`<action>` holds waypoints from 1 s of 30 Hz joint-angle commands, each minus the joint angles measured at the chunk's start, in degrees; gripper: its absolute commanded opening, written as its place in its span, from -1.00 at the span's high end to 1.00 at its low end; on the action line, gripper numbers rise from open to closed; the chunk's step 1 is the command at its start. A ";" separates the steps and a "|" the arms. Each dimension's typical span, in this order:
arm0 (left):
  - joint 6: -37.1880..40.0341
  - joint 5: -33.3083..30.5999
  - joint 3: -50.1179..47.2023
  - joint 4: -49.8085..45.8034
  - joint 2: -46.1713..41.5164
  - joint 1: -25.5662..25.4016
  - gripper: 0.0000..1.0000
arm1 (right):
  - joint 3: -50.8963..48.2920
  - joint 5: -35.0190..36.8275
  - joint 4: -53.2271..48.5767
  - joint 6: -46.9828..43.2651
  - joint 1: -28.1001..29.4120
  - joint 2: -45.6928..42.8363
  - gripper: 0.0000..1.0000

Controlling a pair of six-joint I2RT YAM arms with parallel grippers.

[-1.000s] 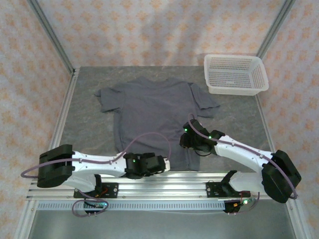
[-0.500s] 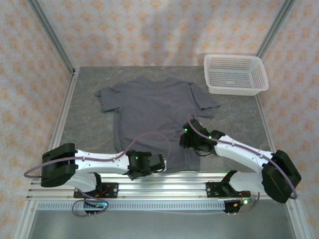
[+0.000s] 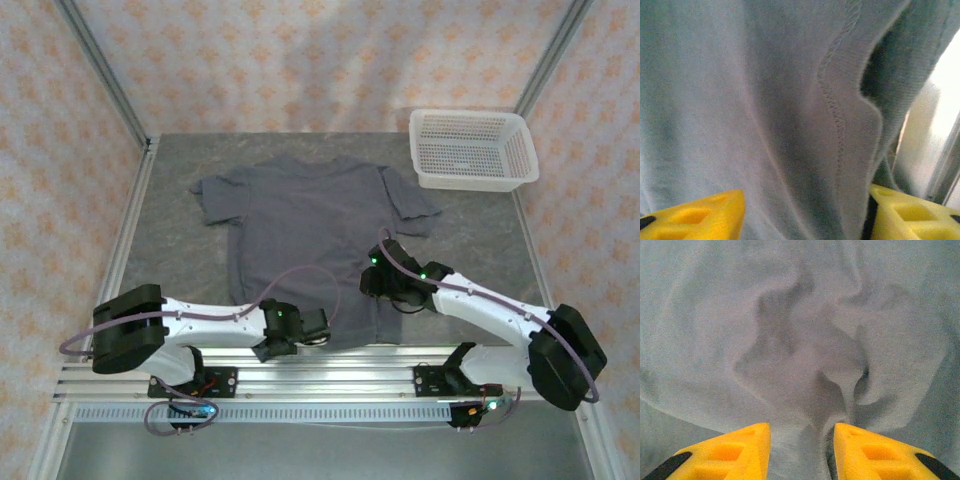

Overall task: Fold the inside-out t-shirt
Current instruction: Turn the T-shirt inside out at the center of the table.

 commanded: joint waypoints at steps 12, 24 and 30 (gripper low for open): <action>-1.21 -3.65 0.58 -6.63 -7.47 1.03 -0.31 | 1.20 1.68 -0.69 -0.77 -0.14 -0.90 0.23; -0.34 -1.40 -0.74 -6.51 -11.74 2.66 -0.46 | 0.94 1.91 -0.73 -0.57 -0.14 -1.21 0.23; 0.60 -1.74 -0.56 -11.07 -16.04 4.41 -0.45 | 0.77 2.18 -0.95 -0.54 -0.14 -1.64 0.23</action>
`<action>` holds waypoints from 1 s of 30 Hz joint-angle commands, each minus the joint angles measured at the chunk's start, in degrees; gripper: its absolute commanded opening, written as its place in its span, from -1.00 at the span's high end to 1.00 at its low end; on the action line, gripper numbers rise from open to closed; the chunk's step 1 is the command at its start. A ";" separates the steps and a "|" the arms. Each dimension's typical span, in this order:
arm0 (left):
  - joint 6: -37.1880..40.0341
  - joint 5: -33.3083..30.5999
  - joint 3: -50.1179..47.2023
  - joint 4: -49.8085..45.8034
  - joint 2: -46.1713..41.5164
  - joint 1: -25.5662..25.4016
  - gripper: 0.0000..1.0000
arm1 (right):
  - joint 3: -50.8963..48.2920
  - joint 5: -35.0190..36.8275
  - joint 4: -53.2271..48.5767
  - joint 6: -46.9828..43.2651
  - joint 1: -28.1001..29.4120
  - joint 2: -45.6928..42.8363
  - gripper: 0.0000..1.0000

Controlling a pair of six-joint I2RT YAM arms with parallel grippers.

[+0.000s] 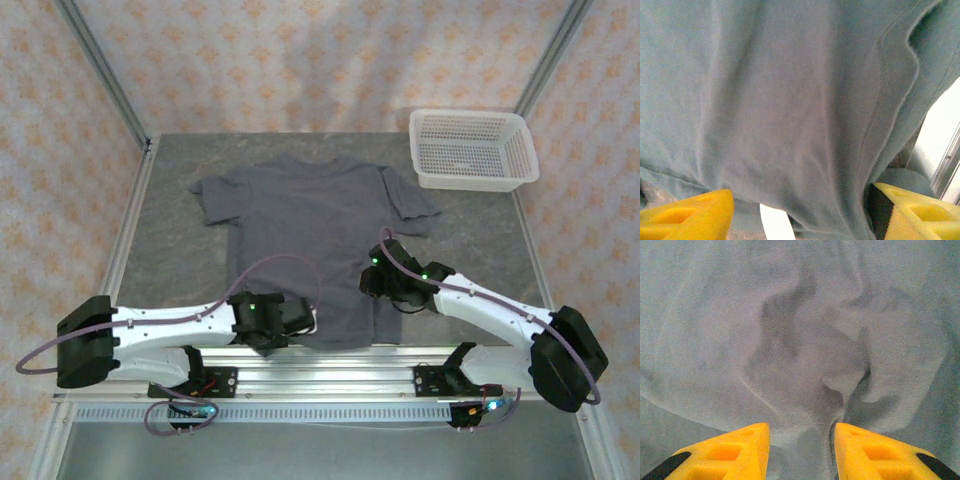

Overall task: Fold the inside-out t-shirt
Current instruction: Turn the T-shirt inside out at the center of the table.

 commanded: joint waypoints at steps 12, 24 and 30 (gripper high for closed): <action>1.45 6.71 -0.64 2.54 -1.40 3.39 0.10 | -0.16 -9.64 6.69 -16.16 1.97 -5.63 -0.04; 3.43 12.55 0.93 0.90 7.07 3.39 0.06 | -1.27 -5.86 7.45 -13.42 3.82 -4.42 -0.04; 3.23 10.16 0.96 0.54 9.06 4.46 0.58 | -1.14 -1.90 5.38 -13.28 3.80 -7.42 -0.05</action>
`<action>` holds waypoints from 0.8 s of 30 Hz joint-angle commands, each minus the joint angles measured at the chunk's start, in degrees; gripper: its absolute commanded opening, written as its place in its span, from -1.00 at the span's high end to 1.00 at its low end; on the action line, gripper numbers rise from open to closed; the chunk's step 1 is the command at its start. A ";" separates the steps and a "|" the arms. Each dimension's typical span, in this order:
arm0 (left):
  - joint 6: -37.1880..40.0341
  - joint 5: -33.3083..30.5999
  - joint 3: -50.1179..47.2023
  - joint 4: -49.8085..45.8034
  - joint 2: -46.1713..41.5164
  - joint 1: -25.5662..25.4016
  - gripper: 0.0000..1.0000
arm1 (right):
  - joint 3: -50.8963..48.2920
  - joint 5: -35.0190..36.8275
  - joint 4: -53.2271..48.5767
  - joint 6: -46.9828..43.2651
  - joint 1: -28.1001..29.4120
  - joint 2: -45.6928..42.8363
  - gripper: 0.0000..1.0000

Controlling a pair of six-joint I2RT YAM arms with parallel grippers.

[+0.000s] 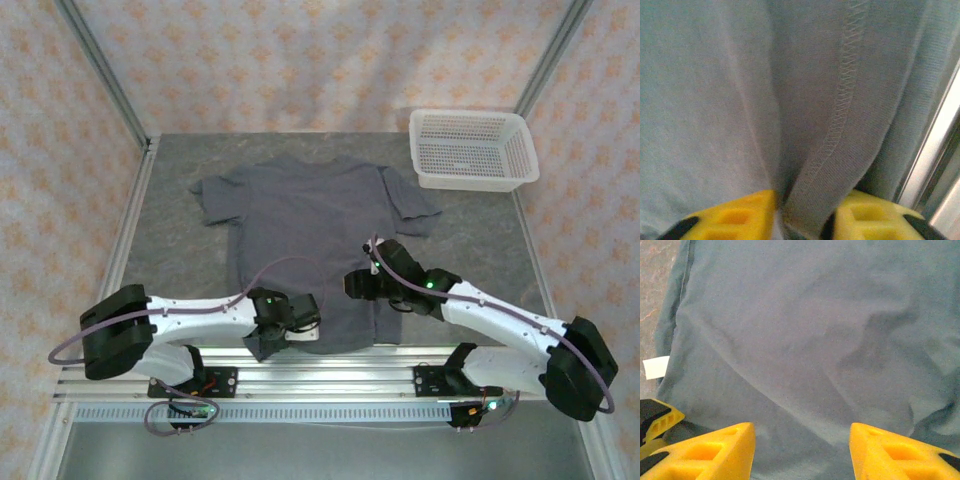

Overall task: Fold the inside-out t-shirt
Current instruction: Turn the T-shirt inside out at the center of the table.

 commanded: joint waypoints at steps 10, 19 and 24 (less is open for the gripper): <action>0.00 -5.21 0.47 -0.19 -6.83 1.02 0.96 | -0.52 4.24 -0.50 -0.04 0.30 -2.61 -0.05; -1.70 -13.74 1.85 4.32 -15.18 1.89 1.00 | -3.59 5.66 4.53 -5.79 0.62 -6.42 -0.15; -2.53 -16.64 2.66 10.09 -24.32 5.46 1.00 | -11.68 3.54 25.02 -20.20 8.66 -9.94 -0.28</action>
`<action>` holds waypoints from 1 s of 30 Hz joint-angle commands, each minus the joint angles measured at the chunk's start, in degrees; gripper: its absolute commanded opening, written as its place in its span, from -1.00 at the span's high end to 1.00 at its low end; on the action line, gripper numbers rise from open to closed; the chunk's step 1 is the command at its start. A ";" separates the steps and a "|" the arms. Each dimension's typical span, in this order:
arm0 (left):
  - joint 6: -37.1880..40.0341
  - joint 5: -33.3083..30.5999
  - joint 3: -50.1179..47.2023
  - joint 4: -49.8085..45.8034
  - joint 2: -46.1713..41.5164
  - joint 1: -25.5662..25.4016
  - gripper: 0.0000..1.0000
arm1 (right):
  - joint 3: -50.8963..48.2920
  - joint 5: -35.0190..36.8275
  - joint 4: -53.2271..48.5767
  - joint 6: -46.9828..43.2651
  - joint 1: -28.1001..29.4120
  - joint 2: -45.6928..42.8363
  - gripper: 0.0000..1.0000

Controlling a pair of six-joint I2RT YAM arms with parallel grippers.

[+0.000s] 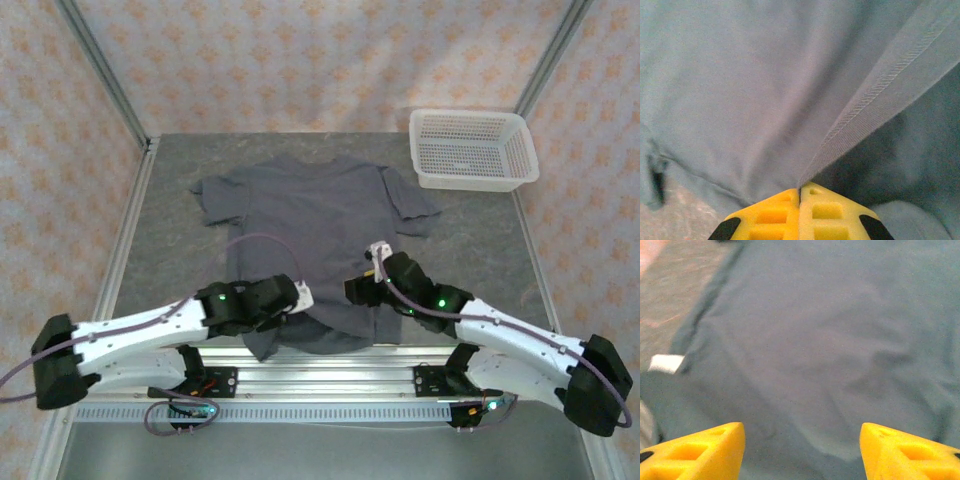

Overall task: Fold the inside-out t-shirt
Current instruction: Turn the T-shirt inside out at the center of the table.

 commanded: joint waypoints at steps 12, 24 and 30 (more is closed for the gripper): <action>-4.99 -13.61 3.34 8.54 -10.67 2.90 1.00 | -3.32 18.85 31.29 -24.57 17.58 20.89 -0.37; -10.07 -25.07 2.88 4.30 -16.32 4.45 1.00 | -3.01 58.47 27.96 -9.56 16.63 24.20 0.05; -10.46 -19.83 0.82 4.46 -15.06 6.28 1.00 | -2.83 38.45 21.50 -10.51 12.28 15.60 1.00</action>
